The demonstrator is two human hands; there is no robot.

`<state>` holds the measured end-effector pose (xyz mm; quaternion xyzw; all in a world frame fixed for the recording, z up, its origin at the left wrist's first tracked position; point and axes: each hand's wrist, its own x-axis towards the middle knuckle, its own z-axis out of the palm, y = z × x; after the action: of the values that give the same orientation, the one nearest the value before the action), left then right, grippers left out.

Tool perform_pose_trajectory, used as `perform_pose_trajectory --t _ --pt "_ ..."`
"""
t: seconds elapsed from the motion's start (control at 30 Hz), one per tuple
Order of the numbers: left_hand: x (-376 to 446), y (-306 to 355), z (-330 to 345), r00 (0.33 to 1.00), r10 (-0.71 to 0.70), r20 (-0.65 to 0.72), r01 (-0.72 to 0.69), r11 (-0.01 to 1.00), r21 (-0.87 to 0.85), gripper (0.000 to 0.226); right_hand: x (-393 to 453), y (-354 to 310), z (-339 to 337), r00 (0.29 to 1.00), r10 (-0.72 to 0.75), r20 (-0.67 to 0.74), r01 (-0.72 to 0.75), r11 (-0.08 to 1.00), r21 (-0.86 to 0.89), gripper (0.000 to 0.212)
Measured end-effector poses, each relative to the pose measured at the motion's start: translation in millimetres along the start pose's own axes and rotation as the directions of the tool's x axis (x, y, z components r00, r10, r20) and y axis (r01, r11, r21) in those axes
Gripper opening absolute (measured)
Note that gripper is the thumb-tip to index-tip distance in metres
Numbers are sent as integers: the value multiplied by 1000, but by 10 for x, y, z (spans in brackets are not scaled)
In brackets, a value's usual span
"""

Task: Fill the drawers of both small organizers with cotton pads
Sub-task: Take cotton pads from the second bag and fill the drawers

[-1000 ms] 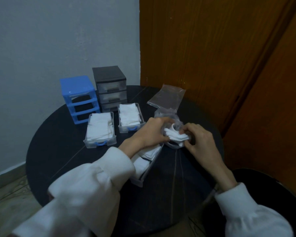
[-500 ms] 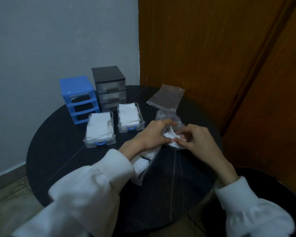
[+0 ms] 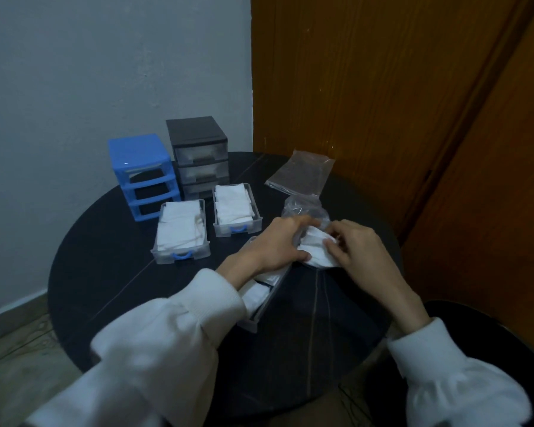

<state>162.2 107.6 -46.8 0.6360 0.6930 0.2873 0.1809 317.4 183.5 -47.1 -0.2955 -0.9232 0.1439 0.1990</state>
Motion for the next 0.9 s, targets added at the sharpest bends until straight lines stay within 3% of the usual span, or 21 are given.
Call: perform_pose_trajectory --t 0.27,0.43,0.6,0.7,0.8,0.9 --pt "5 16 -2 1000 2 -14 -2 1000 -3 54 -36 110 -43 997 -15 -79 31 978 205 7" --pt "-4 25 -8 999 -1 -35 0 1000 -10 61 -78 105 -121 976 61 -207 41 890 455 10" --pt "-48 33 -43 994 39 -99 -48 995 -84 56 -56 36 -177 947 164 -276 29 813 581 10" --pt "-130 -11 -97 992 22 -122 -43 984 -170 50 -53 -72 -178 950 210 -232 11 719 695 13" --pt "-330 -54 -190 980 -17 -197 -34 966 -256 30 -68 -212 -122 964 198 -179 -12 702 712 14" --pt "-595 -136 -284 953 -95 -286 -6 942 -336 30 -87 -384 -37 980 174 -100 -41 664 746 12"
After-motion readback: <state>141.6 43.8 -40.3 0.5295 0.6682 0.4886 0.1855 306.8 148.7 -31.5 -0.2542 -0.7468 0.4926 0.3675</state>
